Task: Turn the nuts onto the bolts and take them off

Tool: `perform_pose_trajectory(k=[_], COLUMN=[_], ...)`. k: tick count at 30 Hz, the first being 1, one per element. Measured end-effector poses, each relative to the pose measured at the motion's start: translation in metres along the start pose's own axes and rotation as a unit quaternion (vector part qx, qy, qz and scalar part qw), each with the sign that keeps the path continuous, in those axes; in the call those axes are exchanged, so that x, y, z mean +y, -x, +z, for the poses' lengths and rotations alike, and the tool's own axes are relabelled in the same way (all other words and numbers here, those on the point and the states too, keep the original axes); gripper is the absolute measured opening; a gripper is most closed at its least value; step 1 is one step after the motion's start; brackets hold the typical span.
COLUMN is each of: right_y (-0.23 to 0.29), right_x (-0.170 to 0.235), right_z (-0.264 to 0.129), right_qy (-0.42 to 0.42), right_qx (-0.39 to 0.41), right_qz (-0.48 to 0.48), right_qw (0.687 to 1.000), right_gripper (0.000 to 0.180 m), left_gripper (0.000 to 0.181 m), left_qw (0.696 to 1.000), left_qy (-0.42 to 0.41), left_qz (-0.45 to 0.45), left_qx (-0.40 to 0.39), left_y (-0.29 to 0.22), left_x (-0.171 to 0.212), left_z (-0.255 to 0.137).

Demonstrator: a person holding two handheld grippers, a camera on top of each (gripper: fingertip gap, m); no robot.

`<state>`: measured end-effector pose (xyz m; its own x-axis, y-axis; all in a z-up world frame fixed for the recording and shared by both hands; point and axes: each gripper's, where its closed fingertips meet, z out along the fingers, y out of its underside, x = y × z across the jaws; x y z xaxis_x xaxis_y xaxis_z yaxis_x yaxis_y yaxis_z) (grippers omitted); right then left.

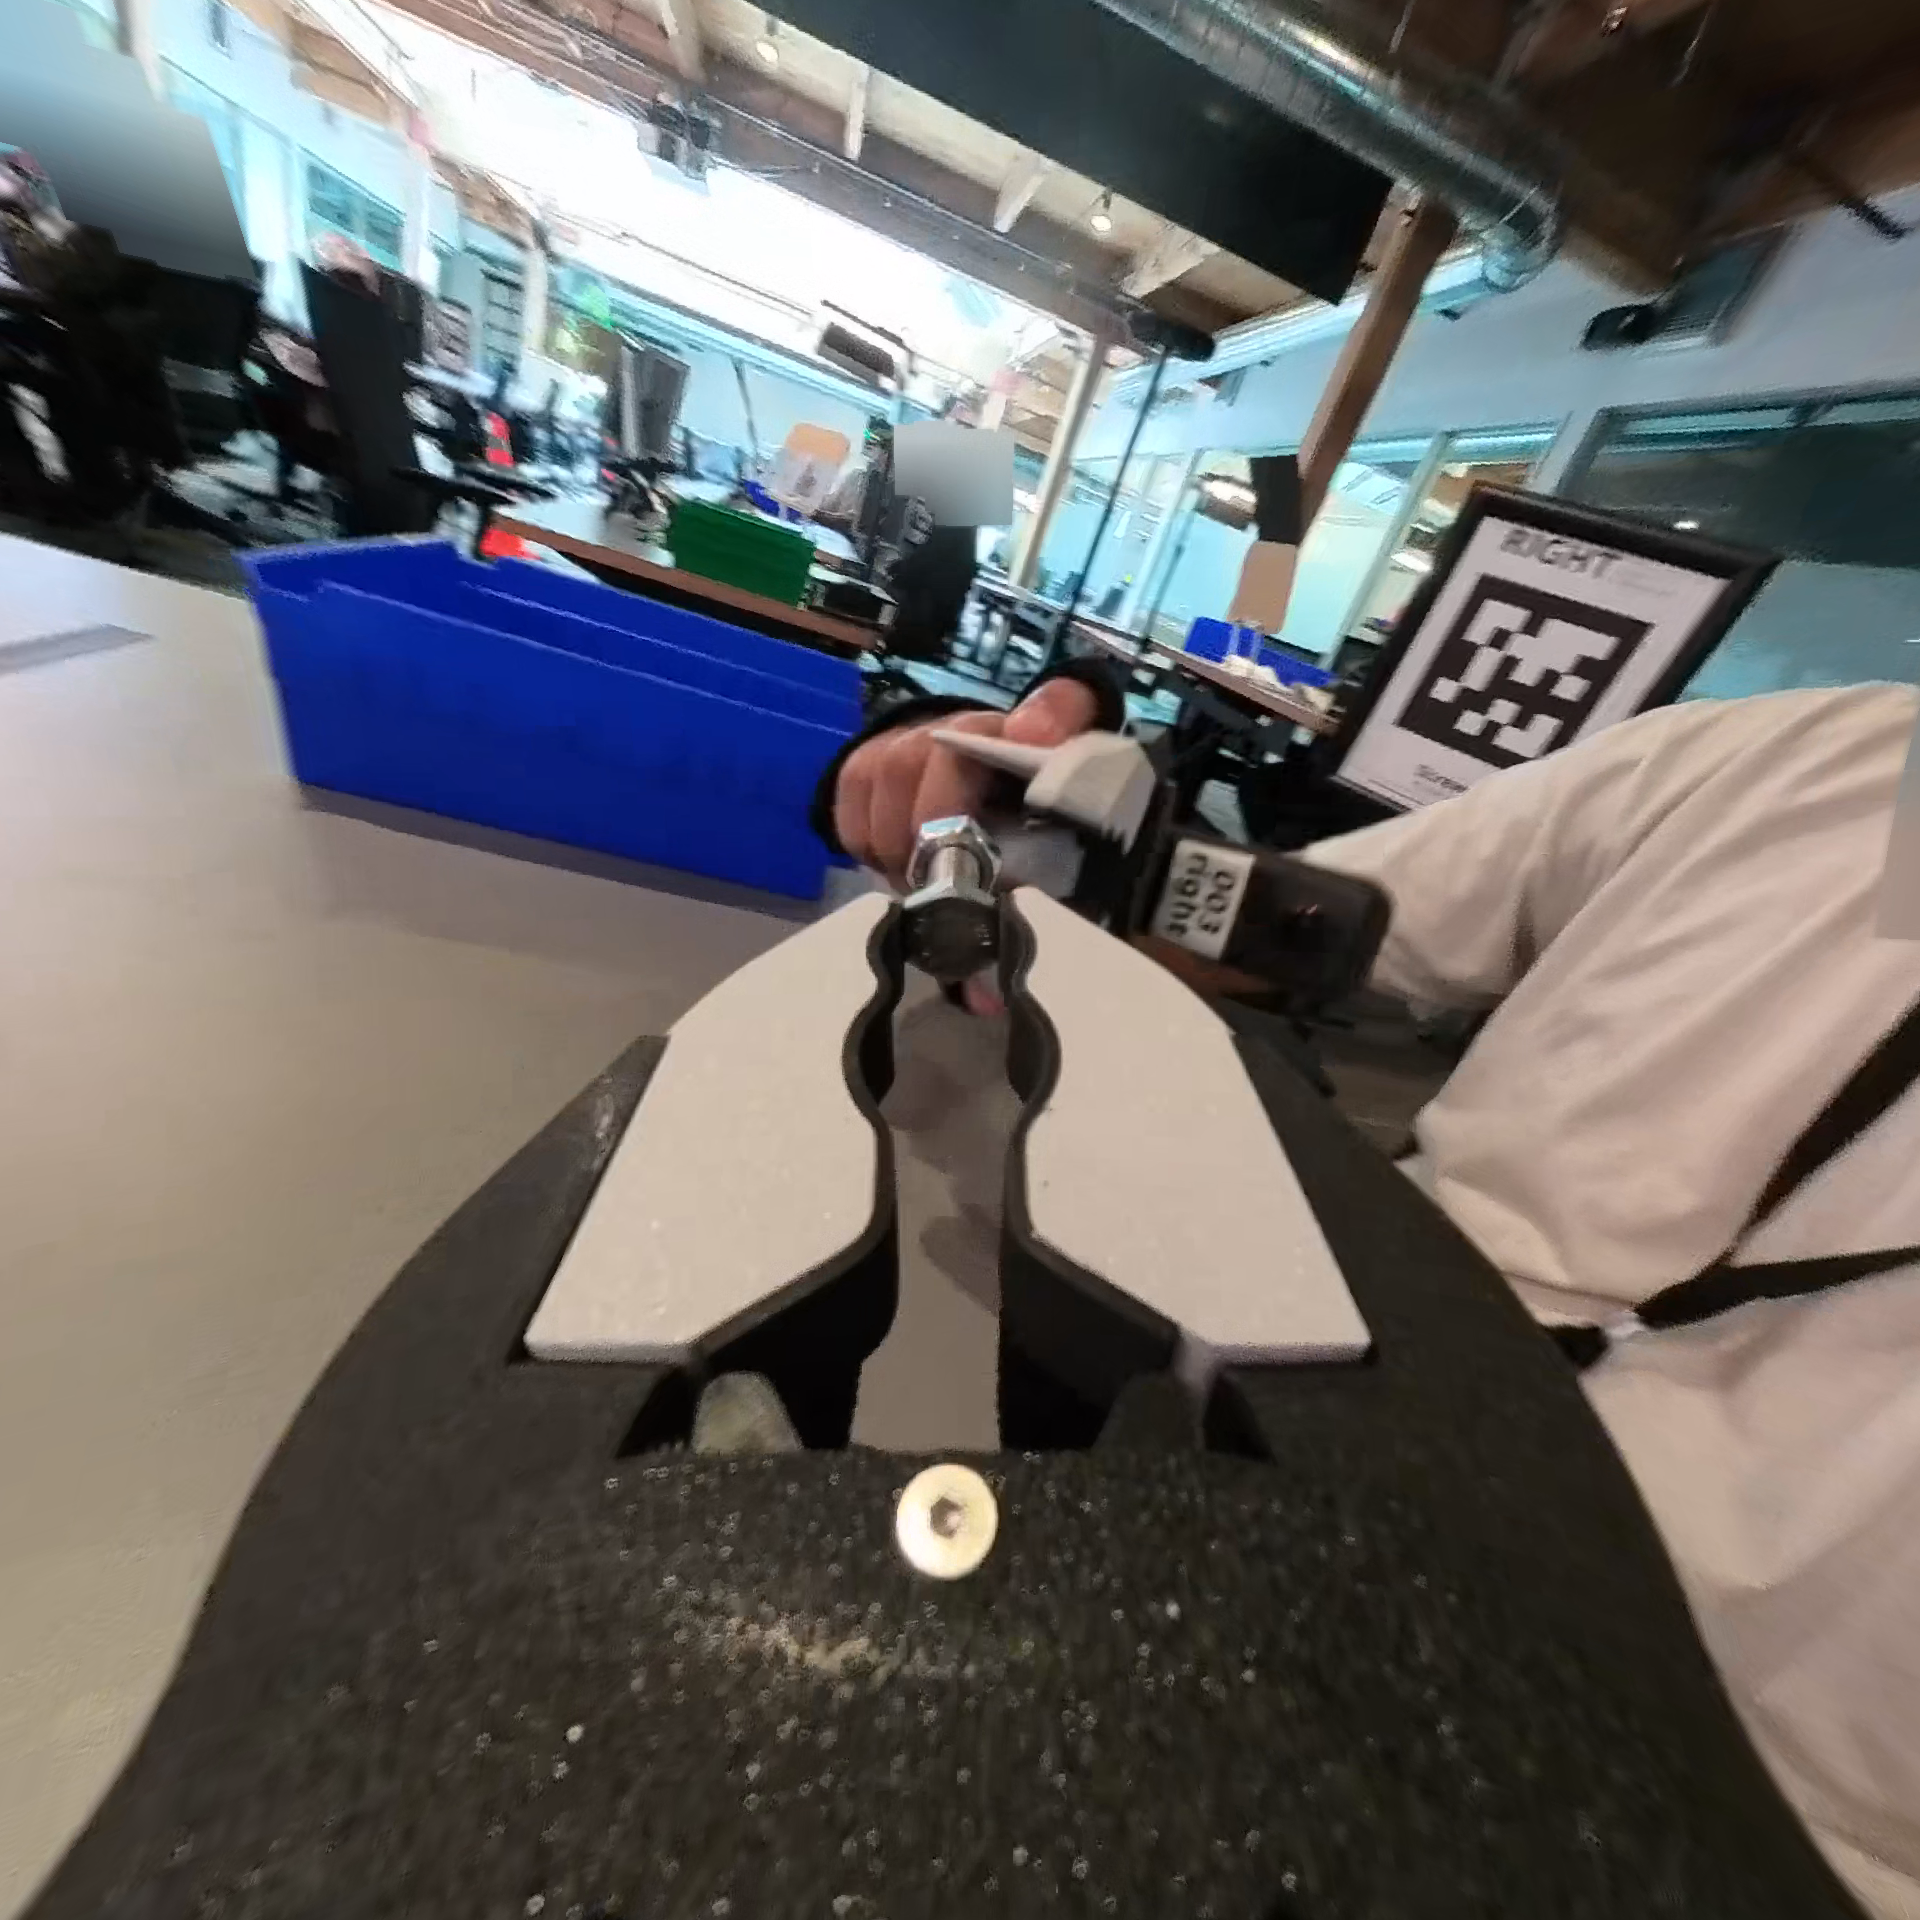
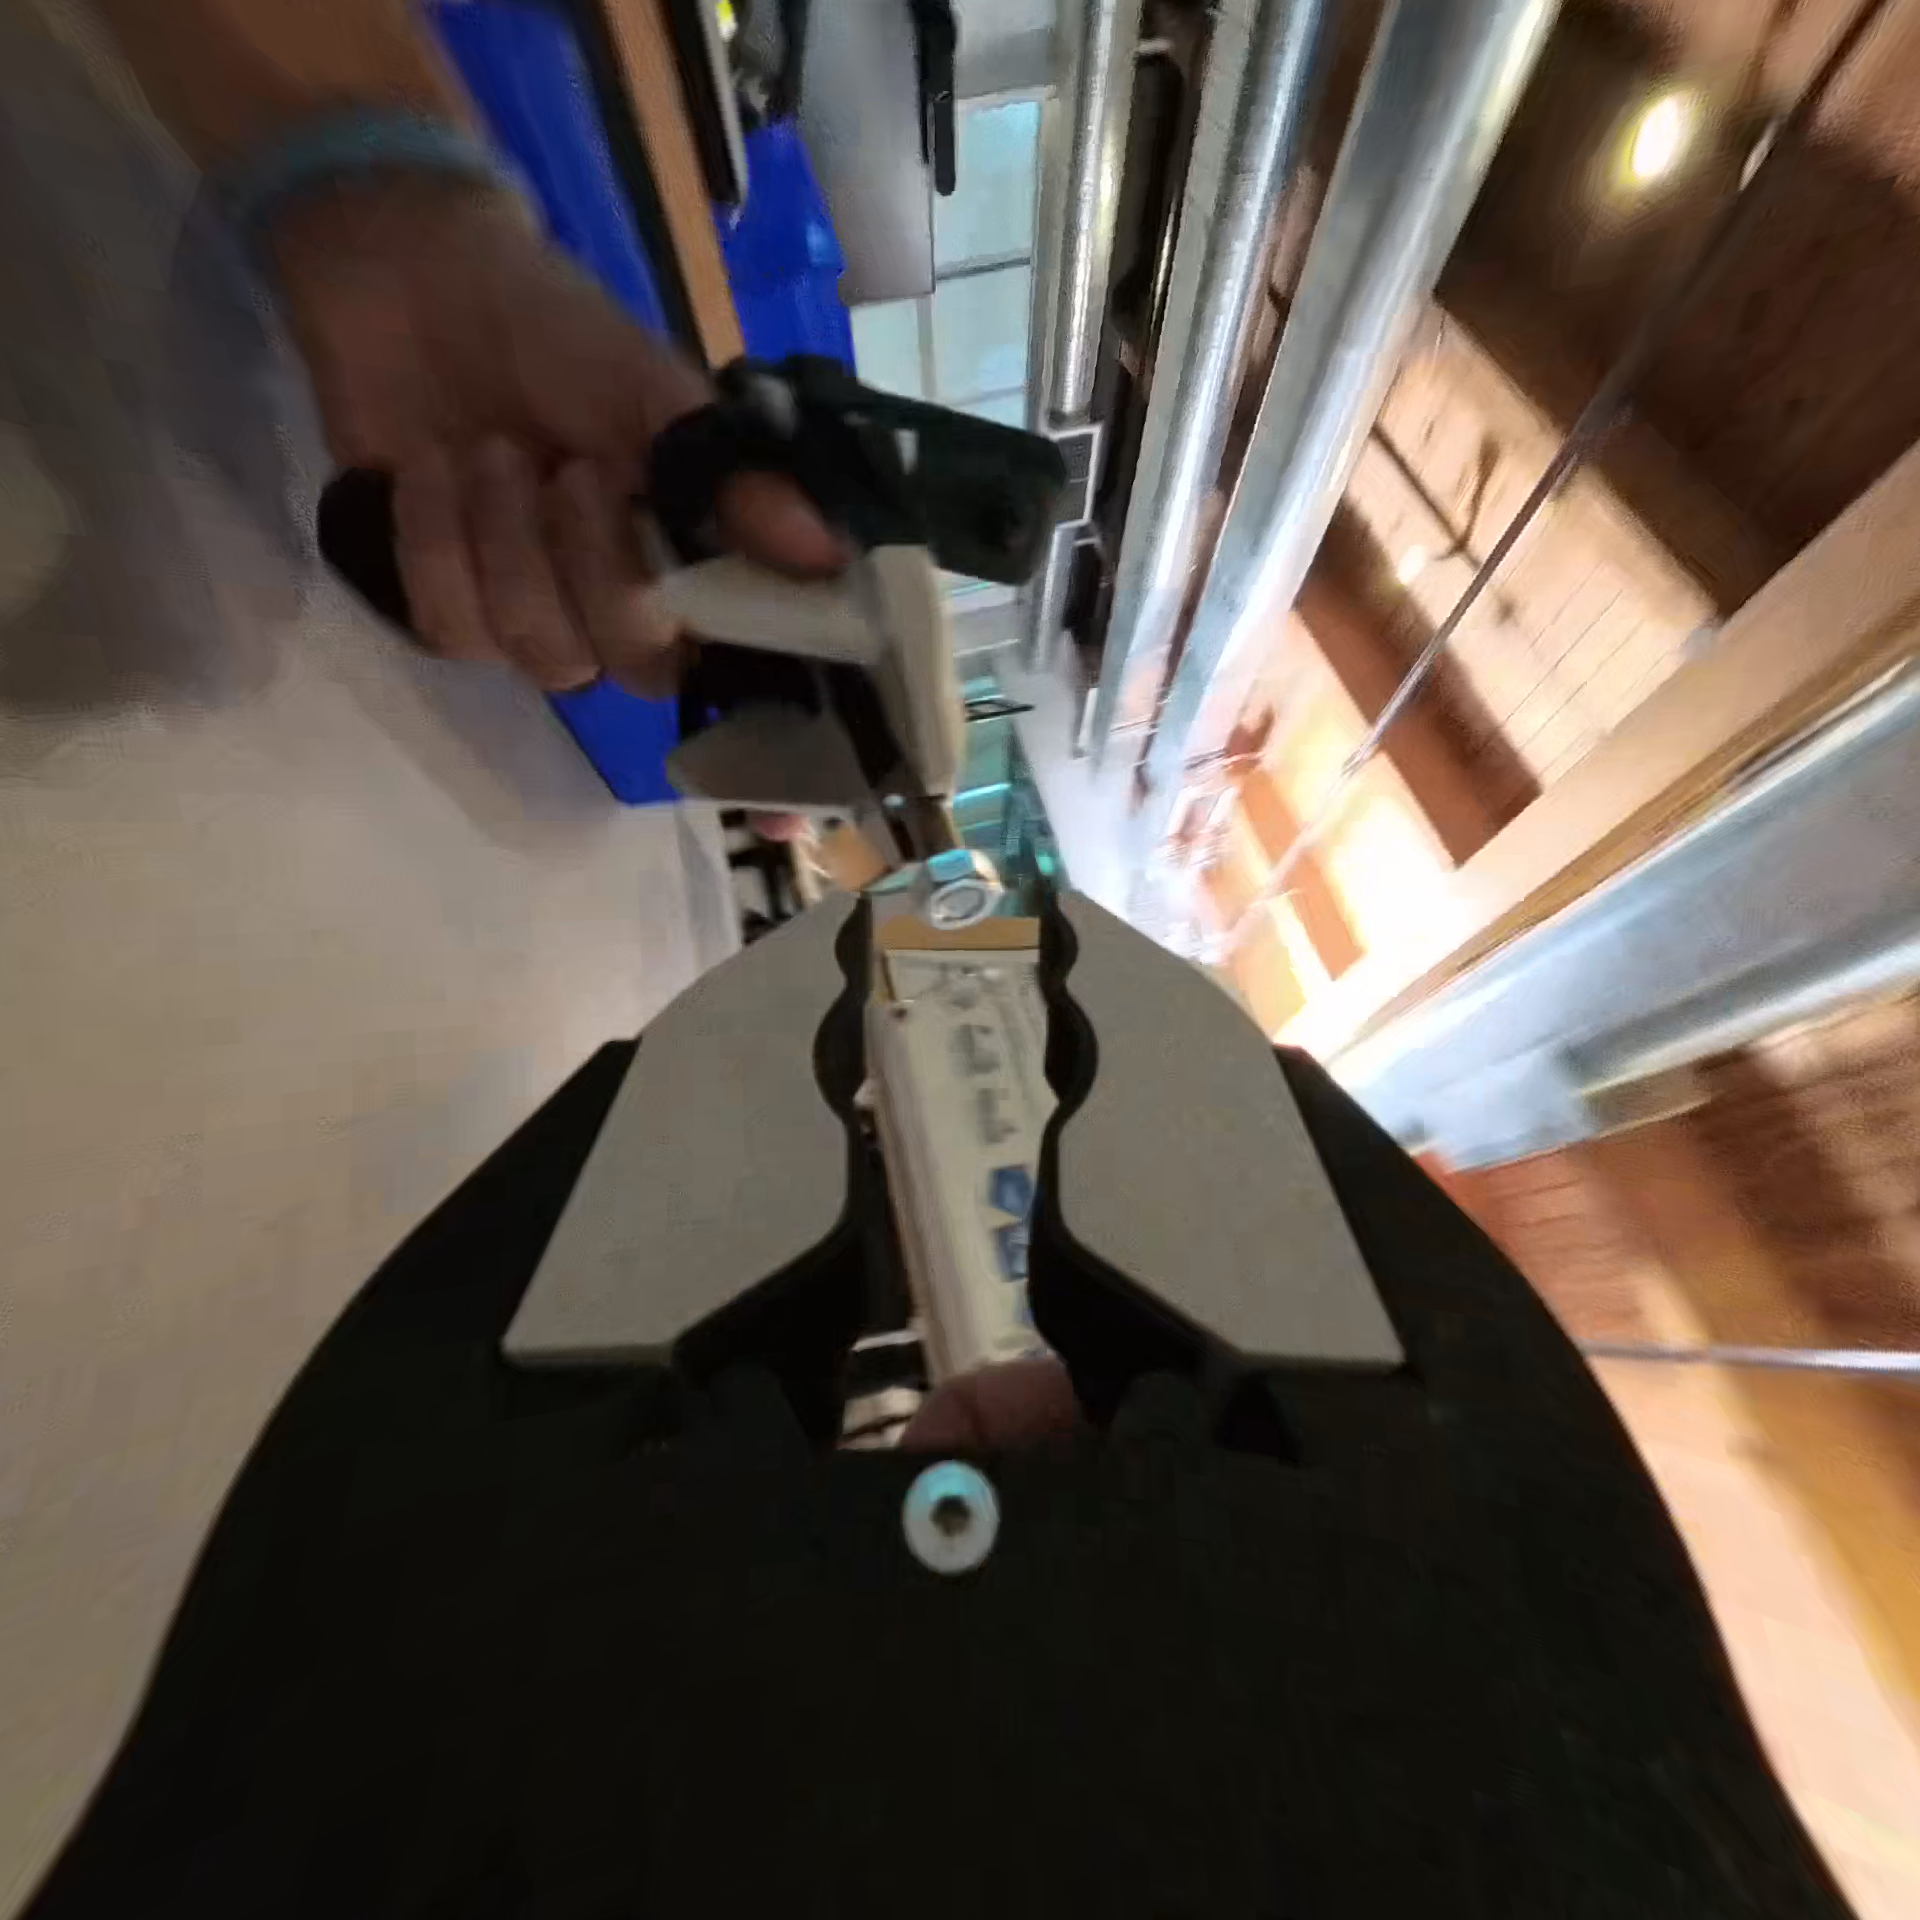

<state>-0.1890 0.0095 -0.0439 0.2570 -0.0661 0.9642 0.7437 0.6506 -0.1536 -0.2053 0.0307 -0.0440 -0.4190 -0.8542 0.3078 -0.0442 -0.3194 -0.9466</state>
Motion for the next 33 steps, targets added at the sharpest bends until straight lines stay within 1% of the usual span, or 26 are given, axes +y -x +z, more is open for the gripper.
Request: perform_pose_trajectory(k=[1,2,3,4,6,8,10,11,12,14,16,18,19,21,23,24,25,26,27,28,29,30,31,32,33], right_y=[0.009,0.017,0.019,0.016,0.012,0.011,0.013,0.017,0.020,0.021,0.022,0.021,0.021,0.020,0.021,0.020,0.020,0.020,0.022,0.023,0.023,0.021,0.019,0.016,0.012], right_x=[0.000,0.002,0.005,0.004,-0.002,-0.008,-0.005,-0.005,-0.005,-0.006,-0.003,0.000,0.001,0.002,-0.001,-0.003,-0.006,-0.008,-0.010,-0.010,-0.010,-0.010,-0.010,-0.009,-0.007], right_z=[0.001,0.004,0.007,0.007,0.004,0.000,0.002,0.003,0.003,0.002,0.003,0.005,0.007,0.009,0.012,0.013,0.012,0.012,0.011,0.011,0.011,0.012,0.012,0.013,0.013], right_qy=[0.003,0.011,0.021,0.019,0.001,-0.021,-0.011,-0.009,-0.009,-0.012,-0.005,-0.006,-0.007,-0.013,-0.022,-0.027,-0.035,-0.042,-0.044,-0.043,-0.044,-0.048,-0.054,-0.057,-0.063], right_qx=[-0.008,-0.022,-0.022,-0.019,-0.028,-0.030,-0.031,-0.040,-0.049,-0.060,-0.090,-0.131,-0.151,-0.197,-0.251,-0.270,-0.297,-0.317,-0.332,-0.345,-0.345,-0.337,-0.323,-0.300,-0.270], right_qz=[-0.029,-0.030,-0.024,-0.016,0.018,0.028,0.021,0.024,0.024,0.036,0.114,0.230,0.294,0.438,0.570,0.624,0.673,0.710,0.738,0.752,0.756,0.749,0.734,0.711,0.680], right_qw=[1.000,0.999,0.999,1.000,0.999,0.999,0.999,0.999,0.998,0.997,0.989,0.964,0.944,0.877,0.782,0.733,0.676,0.627,0.586,0.559,0.555,0.568,0.596,0.633,0.679], right_gripper=[0.028,0.029,0.035,0.036,0.030,0.024,0.030,0.027,0.019,0.019,0.019,0.019,0.019,0.019,0.019,0.019,0.019,0.019,0.019,0.019,0.019,0.019,0.023,0.035,0.042], left_gripper=[0.016,0.016,0.016,0.016,0.016,0.016,0.017,0.017,0.017,0.016,0.017,0.017,0.017,0.017,0.017,0.017,0.017,0.017,0.017,0.017,0.017,0.016,0.017,0.017,0.017], left_qw=[1.000,0.999,0.999,0.998,0.998,0.998,0.996,0.996,0.996,0.995,0.996,0.995,0.993,0.985,0.980,0.978,0.976,0.975,0.973,0.973,0.974,0.976,0.979,0.983,0.987], left_qy=[0.008,0.014,0.021,0.023,0.023,0.053,0.073,0.075,0.074,0.077,0.078,0.081,0.083,0.085,0.077,0.072,0.068,0.067,0.071,0.076,0.075,0.071,0.065,0.053,0.040], left_qz=[-0.013,-0.023,-0.028,-0.031,-0.037,-0.020,-0.016,-0.017,-0.018,-0.017,0.011,0.059,0.088,0.143,0.174,0.185,0.193,0.200,0.204,0.206,0.202,0.194,0.182,0.168,0.152], left_qx=[0.016,0.028,0.038,0.046,0.053,0.040,0.046,0.051,0.054,0.055,0.036,0.004,-0.015,-0.048,-0.065,-0.069,-0.070,-0.072,-0.074,-0.076,-0.075,-0.071,-0.063,-0.053,-0.044], left_y=[-0.002,-0.005,-0.007,-0.009,-0.011,-0.010,-0.014,-0.016,-0.017,-0.017,-0.015,-0.012,-0.010,-0.007,-0.008,-0.009,-0.011,-0.012,-0.012,-0.012,-0.012,-0.013,-0.014,-0.016,-0.018], left_x=[0.004,0.008,0.012,0.013,0.013,0.022,0.030,0.032,0.033,0.034,0.033,0.030,0.029,0.024,0.018,0.014,0.012,0.011,0.012,0.012,0.012,0.011,0.009,0.007,0.003], left_z=[0.001,0.002,0.004,0.005,0.006,0.009,0.014,0.017,0.019,0.019,0.019,0.019,0.019,0.018,0.016,0.016,0.016,0.016,0.015,0.015,0.015,0.015,0.015,0.015,0.014])
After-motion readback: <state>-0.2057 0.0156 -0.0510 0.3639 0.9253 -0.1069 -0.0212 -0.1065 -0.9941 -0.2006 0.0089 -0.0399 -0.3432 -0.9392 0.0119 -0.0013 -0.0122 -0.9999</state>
